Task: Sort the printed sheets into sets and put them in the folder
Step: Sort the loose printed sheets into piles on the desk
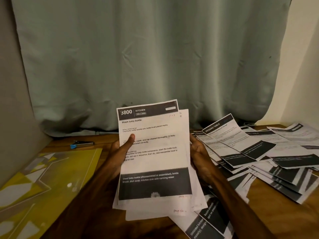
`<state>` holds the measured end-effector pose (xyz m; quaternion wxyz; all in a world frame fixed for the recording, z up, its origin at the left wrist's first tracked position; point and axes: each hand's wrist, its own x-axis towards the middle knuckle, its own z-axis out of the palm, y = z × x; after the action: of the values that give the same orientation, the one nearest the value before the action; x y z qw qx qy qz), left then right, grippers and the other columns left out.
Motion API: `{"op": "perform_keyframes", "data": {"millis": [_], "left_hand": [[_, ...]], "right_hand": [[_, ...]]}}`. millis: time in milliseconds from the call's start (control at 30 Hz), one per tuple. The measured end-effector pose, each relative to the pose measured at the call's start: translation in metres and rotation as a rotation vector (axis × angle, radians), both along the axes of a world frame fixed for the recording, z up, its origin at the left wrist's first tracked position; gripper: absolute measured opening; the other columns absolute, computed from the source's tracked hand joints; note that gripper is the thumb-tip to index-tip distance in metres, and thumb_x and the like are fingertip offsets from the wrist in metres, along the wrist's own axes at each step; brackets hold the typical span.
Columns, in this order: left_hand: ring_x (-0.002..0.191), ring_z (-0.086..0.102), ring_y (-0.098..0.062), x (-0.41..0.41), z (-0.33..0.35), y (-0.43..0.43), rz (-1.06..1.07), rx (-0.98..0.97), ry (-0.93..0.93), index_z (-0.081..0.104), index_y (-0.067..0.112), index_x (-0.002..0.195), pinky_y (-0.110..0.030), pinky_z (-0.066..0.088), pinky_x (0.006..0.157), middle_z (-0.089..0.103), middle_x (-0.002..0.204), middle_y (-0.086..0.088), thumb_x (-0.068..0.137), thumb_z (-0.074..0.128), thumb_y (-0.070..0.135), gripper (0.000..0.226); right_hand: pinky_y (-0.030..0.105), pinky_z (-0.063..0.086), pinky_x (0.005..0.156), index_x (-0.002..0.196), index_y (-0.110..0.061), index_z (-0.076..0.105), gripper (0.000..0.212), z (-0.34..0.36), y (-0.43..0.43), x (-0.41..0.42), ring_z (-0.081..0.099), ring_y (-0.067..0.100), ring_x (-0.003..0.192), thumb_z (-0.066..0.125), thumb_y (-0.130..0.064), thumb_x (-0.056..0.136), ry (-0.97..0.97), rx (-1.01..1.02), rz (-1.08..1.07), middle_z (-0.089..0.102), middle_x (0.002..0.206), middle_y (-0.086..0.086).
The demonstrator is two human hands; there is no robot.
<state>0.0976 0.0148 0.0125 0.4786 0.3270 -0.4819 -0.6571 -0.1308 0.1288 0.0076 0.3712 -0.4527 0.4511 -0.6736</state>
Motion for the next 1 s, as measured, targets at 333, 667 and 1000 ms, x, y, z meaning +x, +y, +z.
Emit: {"op": "perform_keyframes", "data": {"millis": [333,667,1000], "left_hand": [[0.099,0.075,-0.028,-0.001,-0.003,-0.001,0.147,-0.142,-0.121,0.058,0.011,0.128,-0.054,0.059,0.089,0.074,0.119,-0.008,0.090,0.076,0.017,0.043],[0.085,0.077,-0.013,0.012,0.068,0.047,0.143,-0.355,0.041,0.059,0.029,0.099,-0.040,0.064,0.079,0.077,0.086,0.013,0.088,0.079,0.017,0.026],[0.085,0.077,-0.013,0.011,0.080,0.071,0.127,-0.403,0.049,0.061,0.028,0.099,-0.040,0.063,0.079,0.077,0.086,0.018,0.085,0.081,0.022,0.025]], "right_hand": [[0.049,0.055,0.096,0.134,-0.011,0.061,0.041,-0.004,0.000,0.002,0.067,0.037,0.117,0.056,-0.036,0.103,-0.156,0.151,0.155,0.069,0.129,0.015],[0.013,0.056,0.067,0.126,-0.009,0.061,0.036,0.052,0.012,0.026,0.070,-0.009,0.084,0.072,-0.009,0.092,0.329,-0.064,-0.219,0.069,0.102,-0.015],[0.023,0.060,0.076,0.108,-0.026,0.068,0.016,0.054,0.031,0.034,0.074,0.006,0.094,0.073,-0.026,0.092,0.206,-0.123,-0.237,0.076,0.098,-0.015]]}}
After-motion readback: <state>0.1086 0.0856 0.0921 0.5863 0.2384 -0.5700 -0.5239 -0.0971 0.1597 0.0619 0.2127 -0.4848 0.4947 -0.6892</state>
